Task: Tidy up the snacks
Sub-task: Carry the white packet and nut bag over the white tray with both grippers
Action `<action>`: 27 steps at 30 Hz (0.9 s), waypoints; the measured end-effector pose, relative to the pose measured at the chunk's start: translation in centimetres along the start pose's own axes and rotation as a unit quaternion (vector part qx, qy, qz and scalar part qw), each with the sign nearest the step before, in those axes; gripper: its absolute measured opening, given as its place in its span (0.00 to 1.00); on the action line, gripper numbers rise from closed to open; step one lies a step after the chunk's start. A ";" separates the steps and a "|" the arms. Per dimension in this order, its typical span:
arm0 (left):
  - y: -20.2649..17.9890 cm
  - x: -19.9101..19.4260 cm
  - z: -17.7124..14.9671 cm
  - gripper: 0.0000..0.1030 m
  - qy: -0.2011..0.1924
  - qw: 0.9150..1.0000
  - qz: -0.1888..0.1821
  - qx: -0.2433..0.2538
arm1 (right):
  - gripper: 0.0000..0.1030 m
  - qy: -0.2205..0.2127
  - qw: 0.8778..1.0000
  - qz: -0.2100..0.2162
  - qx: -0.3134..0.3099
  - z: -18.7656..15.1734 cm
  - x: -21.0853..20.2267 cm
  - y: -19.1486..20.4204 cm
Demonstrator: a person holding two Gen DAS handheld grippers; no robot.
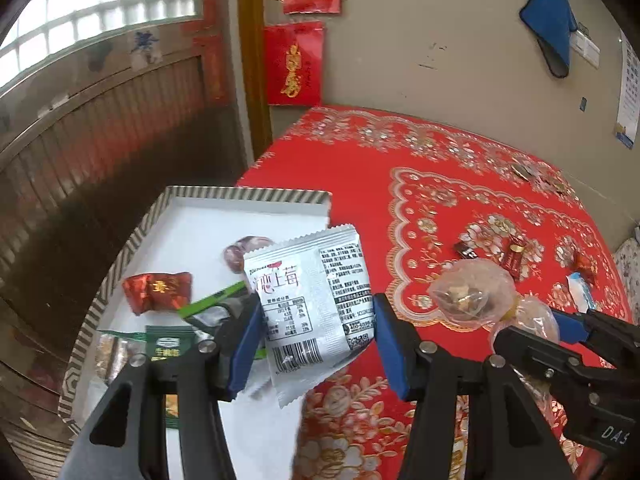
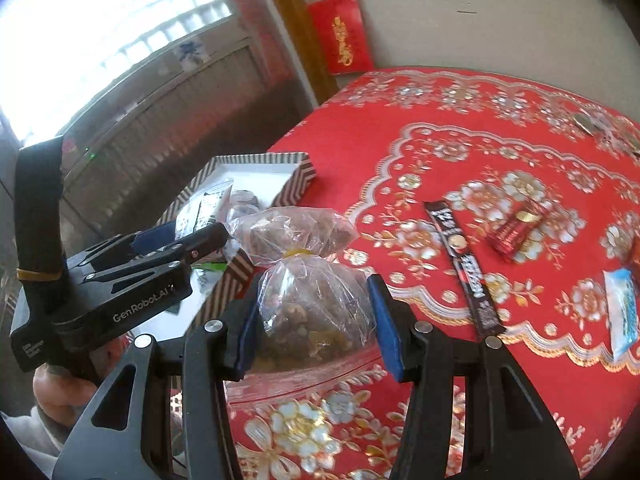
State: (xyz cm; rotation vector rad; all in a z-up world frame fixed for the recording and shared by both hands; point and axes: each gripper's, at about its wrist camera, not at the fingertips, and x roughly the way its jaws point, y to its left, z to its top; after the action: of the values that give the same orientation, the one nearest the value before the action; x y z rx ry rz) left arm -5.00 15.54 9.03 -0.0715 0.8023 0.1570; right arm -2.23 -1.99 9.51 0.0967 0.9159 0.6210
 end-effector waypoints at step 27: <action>11.2 1.3 -1.5 0.55 0.021 0.995 0.063 -0.077 | 0.48 0.049 0.996 0.039 -0.071 6.7 11.0 9.1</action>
State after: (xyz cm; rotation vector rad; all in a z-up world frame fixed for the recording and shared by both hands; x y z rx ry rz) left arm -6.99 26.51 7.01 -0.1714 0.8369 0.3376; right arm 3.65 12.63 8.82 -0.0264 0.9629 0.7664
